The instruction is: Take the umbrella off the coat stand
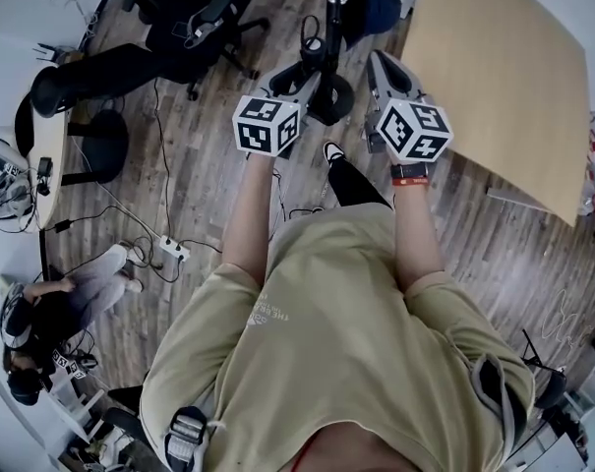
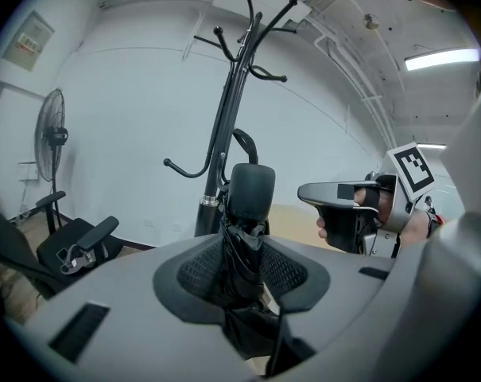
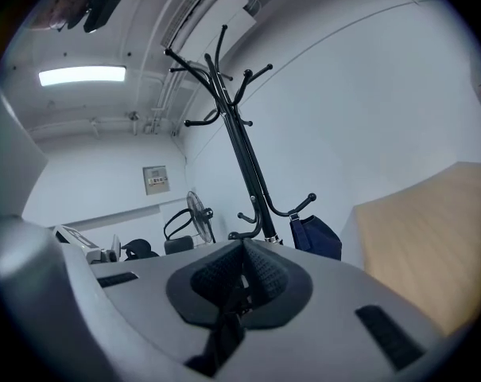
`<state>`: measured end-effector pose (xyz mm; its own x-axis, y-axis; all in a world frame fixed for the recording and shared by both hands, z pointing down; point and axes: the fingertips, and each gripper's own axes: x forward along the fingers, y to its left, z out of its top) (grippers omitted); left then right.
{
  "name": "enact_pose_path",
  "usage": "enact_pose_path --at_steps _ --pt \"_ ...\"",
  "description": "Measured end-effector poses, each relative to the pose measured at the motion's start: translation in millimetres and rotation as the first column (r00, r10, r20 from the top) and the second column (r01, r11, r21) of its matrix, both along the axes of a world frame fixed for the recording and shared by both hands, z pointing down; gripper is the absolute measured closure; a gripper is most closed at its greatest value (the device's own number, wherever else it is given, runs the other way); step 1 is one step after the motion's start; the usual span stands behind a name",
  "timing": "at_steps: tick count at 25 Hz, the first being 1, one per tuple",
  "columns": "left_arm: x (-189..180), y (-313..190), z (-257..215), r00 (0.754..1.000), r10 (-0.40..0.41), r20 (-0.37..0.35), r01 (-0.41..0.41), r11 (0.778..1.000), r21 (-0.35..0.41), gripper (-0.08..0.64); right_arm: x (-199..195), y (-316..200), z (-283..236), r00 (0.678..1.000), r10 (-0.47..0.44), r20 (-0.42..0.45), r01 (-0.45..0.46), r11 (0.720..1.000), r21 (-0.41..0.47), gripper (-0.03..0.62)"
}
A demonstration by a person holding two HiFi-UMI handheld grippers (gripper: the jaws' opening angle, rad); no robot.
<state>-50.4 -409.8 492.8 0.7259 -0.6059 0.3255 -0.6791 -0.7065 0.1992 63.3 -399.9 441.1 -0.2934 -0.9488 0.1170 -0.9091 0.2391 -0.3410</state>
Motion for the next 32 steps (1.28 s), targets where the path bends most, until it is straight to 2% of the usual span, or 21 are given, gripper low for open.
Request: enact_pose_path --at_steps 4,8,14,19,22,32 --pt "-24.0 21.0 -16.5 0.997 -0.079 -0.016 0.079 0.997 0.012 0.411 -9.4 23.9 -7.4 0.998 0.005 -0.063 -0.004 1.000 0.008 0.577" --pt "-42.6 41.4 -34.6 0.985 -0.168 -0.031 0.170 0.984 0.047 0.411 -12.3 48.8 -10.6 0.994 0.022 -0.106 -0.020 1.000 0.021 0.577" --pt "-67.1 77.0 -64.0 0.964 -0.261 -0.058 0.266 0.954 0.136 0.411 -22.9 83.3 -20.9 0.987 0.063 -0.146 -0.056 0.997 0.053 0.577" --pt "-85.2 104.6 -76.1 0.937 -0.332 -0.104 0.346 0.922 0.173 0.411 -32.0 110.1 -21.2 0.982 0.085 -0.170 -0.076 0.995 0.062 0.577" --pt "-93.9 113.8 -76.2 0.931 -0.348 -0.112 0.363 0.914 0.180 0.411 -40.2 120.8 -20.8 0.978 0.079 -0.193 -0.066 0.995 0.070 0.577" --pt "-94.2 115.2 -67.9 0.940 -0.331 -0.085 0.341 0.922 0.184 0.411 -43.4 126.2 -16.4 0.973 0.075 -0.219 -0.062 0.996 0.064 0.577"
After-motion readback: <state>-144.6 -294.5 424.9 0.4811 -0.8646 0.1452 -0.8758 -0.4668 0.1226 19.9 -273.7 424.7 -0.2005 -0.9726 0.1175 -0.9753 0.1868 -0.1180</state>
